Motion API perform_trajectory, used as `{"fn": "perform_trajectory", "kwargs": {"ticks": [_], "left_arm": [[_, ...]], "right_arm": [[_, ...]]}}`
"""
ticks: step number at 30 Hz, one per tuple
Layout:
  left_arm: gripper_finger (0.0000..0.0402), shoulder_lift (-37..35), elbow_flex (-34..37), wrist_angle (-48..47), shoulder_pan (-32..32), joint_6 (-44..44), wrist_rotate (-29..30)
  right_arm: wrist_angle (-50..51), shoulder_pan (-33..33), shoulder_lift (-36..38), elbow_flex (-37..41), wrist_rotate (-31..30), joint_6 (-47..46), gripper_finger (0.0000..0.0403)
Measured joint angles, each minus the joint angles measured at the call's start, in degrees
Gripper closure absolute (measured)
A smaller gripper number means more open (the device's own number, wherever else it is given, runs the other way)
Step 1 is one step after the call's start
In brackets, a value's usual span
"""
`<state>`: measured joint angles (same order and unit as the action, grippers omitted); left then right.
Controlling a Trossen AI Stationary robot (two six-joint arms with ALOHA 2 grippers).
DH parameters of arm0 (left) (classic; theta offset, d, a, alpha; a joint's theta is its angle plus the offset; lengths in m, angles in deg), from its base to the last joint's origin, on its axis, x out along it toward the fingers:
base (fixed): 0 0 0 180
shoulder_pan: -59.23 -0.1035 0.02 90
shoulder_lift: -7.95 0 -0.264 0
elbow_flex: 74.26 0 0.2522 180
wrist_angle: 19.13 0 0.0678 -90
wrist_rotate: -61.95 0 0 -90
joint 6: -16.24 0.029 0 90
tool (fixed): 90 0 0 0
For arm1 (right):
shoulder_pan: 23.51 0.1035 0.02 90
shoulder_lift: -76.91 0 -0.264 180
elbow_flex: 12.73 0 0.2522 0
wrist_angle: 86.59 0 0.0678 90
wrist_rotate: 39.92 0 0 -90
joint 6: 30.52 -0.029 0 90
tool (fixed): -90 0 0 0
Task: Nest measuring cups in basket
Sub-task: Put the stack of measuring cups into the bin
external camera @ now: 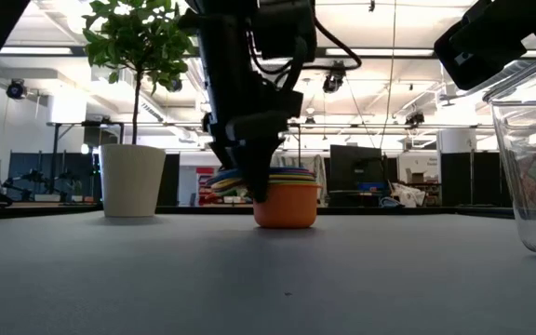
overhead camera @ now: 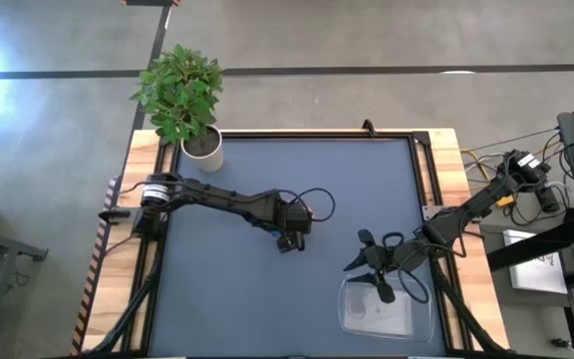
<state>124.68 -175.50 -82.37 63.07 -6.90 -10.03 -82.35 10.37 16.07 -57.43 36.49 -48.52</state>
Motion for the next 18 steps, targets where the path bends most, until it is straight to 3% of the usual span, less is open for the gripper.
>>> {"fn": "perform_trajectory", "kwargs": {"ticks": [9, 18], "left_arm": [[0.0025, 1.82, 0.0, -0.02, -2.82, 7.31, -7.48], [0.013, 2.19, 0.0, -0.14, -3.58, 10.04, -8.74]], "right_arm": [[0.02, 0.01, -0.02, 0.0, 0.0, 0.17, 0.028], [0.28, 0.0, -0.02, 0.0, 0.0, 0.95, 0.028]]}}
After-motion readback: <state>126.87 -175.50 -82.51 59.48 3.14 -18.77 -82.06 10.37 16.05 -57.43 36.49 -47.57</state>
